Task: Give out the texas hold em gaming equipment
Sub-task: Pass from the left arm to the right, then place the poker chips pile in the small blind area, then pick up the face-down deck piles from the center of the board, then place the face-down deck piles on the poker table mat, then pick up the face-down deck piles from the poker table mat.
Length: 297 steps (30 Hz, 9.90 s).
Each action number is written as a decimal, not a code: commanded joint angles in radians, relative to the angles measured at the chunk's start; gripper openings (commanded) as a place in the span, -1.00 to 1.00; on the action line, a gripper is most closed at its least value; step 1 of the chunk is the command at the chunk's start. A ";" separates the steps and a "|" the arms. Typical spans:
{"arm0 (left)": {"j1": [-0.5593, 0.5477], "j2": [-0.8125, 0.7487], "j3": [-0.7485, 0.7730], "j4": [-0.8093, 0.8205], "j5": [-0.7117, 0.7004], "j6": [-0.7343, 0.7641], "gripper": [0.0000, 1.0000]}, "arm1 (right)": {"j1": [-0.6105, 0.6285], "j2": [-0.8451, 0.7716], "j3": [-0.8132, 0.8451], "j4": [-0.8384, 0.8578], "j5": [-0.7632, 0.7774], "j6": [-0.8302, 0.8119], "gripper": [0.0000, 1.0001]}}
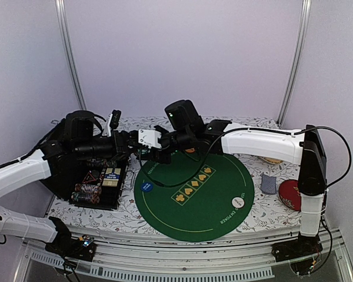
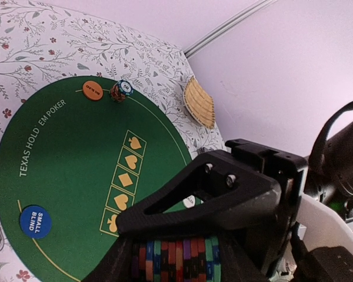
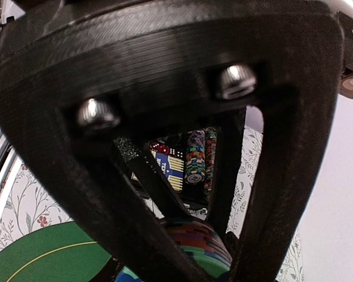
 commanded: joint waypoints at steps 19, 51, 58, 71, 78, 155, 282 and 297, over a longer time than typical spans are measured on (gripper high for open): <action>0.026 -0.032 -0.046 0.086 0.018 -0.004 -1.00 | 0.014 0.008 0.034 0.008 0.036 0.084 -0.91; 0.160 -0.131 -0.215 0.025 -0.050 0.009 0.55 | 0.012 0.057 0.096 -0.291 0.040 0.142 -0.98; 0.184 -0.222 -0.179 -0.304 -0.272 0.069 0.57 | 0.012 0.139 0.076 -0.276 -0.047 0.248 -0.97; 0.185 -0.193 -0.093 -0.484 -0.377 0.126 0.58 | 0.071 0.322 0.101 -0.295 0.064 0.372 -0.98; 0.184 -0.189 -0.078 -0.479 -0.385 0.150 0.58 | 0.081 0.408 0.150 -0.327 0.093 0.386 -0.97; 0.215 0.247 0.198 -0.385 -0.443 0.347 0.96 | -0.650 -0.556 -0.665 -0.496 0.436 0.930 0.98; -0.116 0.321 0.189 -0.251 -0.168 0.456 0.97 | 0.130 -0.813 -1.136 0.345 0.364 0.800 0.98; -0.207 0.474 0.184 -0.185 -0.077 0.379 0.89 | 0.158 -0.465 -1.070 0.199 0.263 0.815 0.98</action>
